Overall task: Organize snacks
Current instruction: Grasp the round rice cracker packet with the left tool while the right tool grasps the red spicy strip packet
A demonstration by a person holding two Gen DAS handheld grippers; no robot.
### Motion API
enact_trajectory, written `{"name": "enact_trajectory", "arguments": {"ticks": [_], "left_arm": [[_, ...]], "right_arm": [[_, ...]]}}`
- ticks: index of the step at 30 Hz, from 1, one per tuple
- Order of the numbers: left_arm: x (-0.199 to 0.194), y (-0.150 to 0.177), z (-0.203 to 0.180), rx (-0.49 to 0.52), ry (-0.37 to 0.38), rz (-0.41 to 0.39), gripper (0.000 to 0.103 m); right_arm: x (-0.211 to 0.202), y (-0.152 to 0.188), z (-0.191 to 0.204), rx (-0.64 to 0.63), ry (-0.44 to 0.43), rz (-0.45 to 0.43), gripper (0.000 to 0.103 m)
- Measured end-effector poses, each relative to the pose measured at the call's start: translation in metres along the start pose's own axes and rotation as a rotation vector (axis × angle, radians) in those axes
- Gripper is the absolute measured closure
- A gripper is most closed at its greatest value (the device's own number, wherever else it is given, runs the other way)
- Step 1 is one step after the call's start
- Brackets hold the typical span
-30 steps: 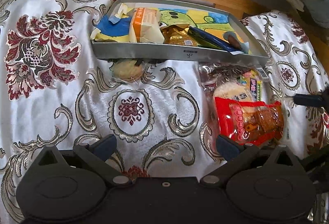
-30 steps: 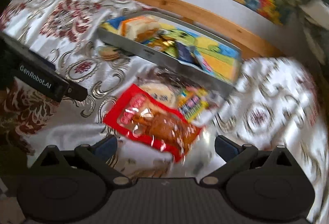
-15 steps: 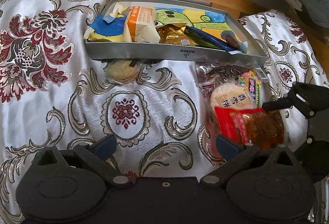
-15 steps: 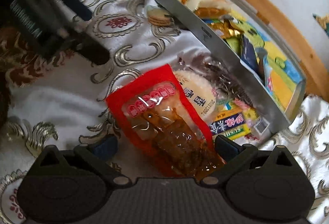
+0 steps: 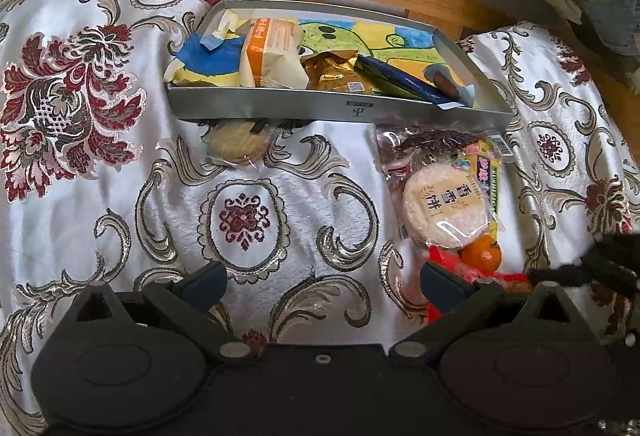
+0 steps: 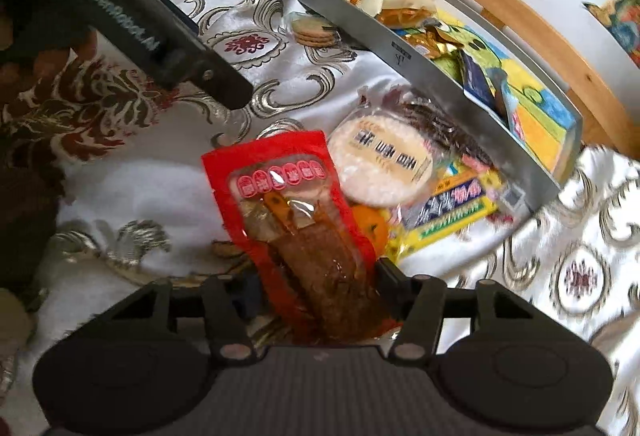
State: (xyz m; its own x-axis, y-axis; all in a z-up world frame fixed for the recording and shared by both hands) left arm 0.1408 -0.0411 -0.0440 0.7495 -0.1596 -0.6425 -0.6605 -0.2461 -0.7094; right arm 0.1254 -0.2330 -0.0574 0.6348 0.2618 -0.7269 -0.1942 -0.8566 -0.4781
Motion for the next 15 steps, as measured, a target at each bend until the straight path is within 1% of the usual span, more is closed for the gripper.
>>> {"name": "enact_trajectory", "arguments": {"ticks": [2, 5, 8, 9, 12, 15], "left_arm": [[0.0, 0.0, -0.002, 0.0, 0.009, 0.002, 0.001], [0.002, 0.0, -0.006, 0.01, 0.025, 0.009, 0.001], [0.007, -0.001, -0.013, 0.029, 0.039, 0.012, 0.001], [0.009, -0.002, -0.016, 0.038, 0.044, 0.011, 0.001], [0.015, -0.007, -0.029, 0.091, 0.073, -0.003, 0.001], [0.025, -0.012, -0.043, 0.158, 0.094, -0.013, 0.001]], "right_arm": [[-0.006, 0.002, 0.005, 0.048, 0.005, 0.013, 0.043], [-0.017, 0.007, 0.012, 0.148, 0.046, 0.033, 0.044], [-0.032, 0.02, 0.011, 0.31, 0.077, 0.03, 0.046], [-0.036, 0.023, 0.01, 0.346, 0.091, 0.028, 0.046], [-0.045, 0.027, 0.006, 0.372, 0.19, 0.043, 0.048], [-0.043, 0.03, 0.001, 0.379, 0.24, 0.055, 0.05]]}}
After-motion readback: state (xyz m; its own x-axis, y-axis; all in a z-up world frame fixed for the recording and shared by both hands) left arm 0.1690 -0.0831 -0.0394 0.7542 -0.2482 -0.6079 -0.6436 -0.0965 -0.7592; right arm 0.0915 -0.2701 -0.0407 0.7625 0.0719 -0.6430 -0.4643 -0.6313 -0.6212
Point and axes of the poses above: each gripper's, at about its wrist camera, not at the fingertips, and x roughly the way its jaws point, z to its left, y to its underside, the point moved 1 cm from there along x, roughly the way its jaws point, and after that the axes turned 12 degrees about -x, right-handed, at the moved point
